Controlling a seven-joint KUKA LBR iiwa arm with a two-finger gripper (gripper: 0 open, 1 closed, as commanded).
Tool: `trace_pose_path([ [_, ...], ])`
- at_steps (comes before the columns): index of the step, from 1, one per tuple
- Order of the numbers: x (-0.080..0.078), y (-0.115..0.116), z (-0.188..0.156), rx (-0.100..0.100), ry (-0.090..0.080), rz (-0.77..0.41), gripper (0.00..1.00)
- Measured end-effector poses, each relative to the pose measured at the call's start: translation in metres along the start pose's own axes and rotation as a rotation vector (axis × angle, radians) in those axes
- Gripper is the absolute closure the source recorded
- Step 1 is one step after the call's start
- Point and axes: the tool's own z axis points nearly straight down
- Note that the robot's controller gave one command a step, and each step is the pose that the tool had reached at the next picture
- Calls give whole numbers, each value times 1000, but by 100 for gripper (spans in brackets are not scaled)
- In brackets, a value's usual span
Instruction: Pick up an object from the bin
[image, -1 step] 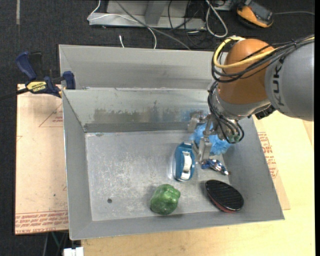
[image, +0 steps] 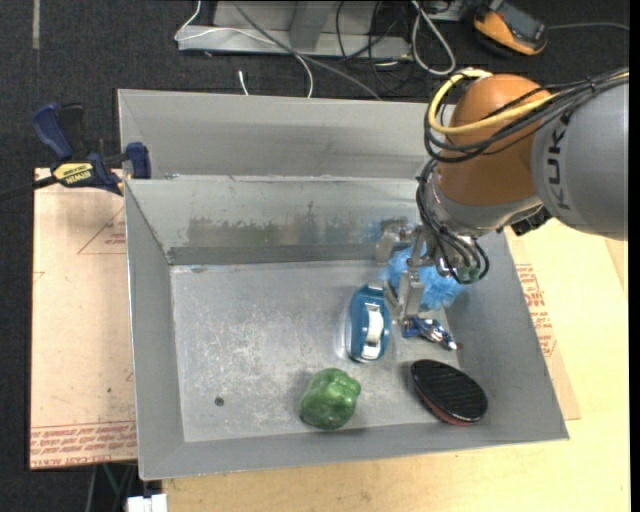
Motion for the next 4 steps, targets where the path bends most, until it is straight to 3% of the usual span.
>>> trace_pose_path([
  [1, -19, -106, 118, -18, -2, 137, 0],
  [2, -33, -97, 118, -11, 11, 209, 0],
  [3, -25, -98, 114, -20, -4, 138, 0],
  [4, -32, -94, 116, -17, 14, 198, 0],
])
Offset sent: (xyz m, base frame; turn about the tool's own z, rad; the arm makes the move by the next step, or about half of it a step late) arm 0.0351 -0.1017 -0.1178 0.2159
